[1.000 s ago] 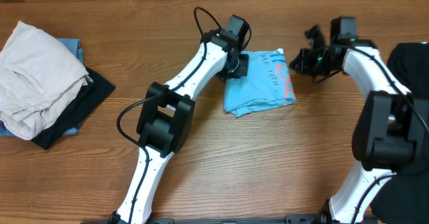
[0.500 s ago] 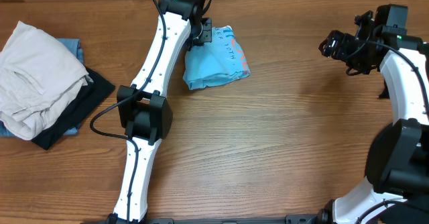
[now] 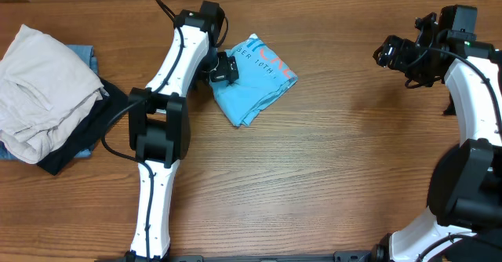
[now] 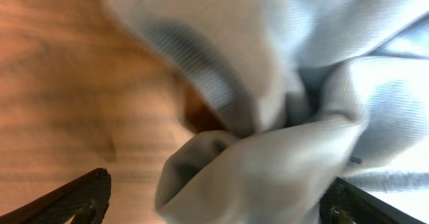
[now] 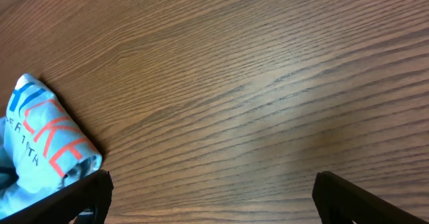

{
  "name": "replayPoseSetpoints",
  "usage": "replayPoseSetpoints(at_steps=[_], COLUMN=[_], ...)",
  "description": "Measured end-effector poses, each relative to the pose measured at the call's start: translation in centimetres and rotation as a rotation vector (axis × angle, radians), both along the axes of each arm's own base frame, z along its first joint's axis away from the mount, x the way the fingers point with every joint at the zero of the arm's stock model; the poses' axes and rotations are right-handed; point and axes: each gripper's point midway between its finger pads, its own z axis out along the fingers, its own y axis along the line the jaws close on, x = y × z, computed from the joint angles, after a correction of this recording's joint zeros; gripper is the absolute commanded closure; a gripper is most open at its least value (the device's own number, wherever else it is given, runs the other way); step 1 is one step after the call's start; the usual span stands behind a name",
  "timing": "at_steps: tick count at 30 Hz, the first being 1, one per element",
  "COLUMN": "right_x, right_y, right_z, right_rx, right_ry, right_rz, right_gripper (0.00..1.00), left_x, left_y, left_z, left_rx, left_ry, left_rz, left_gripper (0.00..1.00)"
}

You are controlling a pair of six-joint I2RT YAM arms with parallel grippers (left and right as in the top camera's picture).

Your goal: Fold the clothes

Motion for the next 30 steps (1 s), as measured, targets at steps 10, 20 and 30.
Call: replayPoseSetpoints(at_steps=[10,20,30], right_x=[0.0,0.0,0.0], right_y=[0.0,0.0,0.0], right_z=[0.0,0.0,0.0], right_rx=[0.000,0.000,0.000], right_ry=[0.000,0.001,0.000], right_rz=[0.000,-0.001,0.000], right_gripper=[0.00,0.00,0.00], left_x=[-4.0,-5.3,-6.4], left_y=[-3.1,-8.8,-8.1], left_z=[1.7,0.1,-0.6], left_rx=[-0.110,-0.135,-0.122], left_ry=[0.163,0.132,0.121], left_rz=[-0.006,0.001,0.066], left_gripper=[0.00,0.00,0.00])
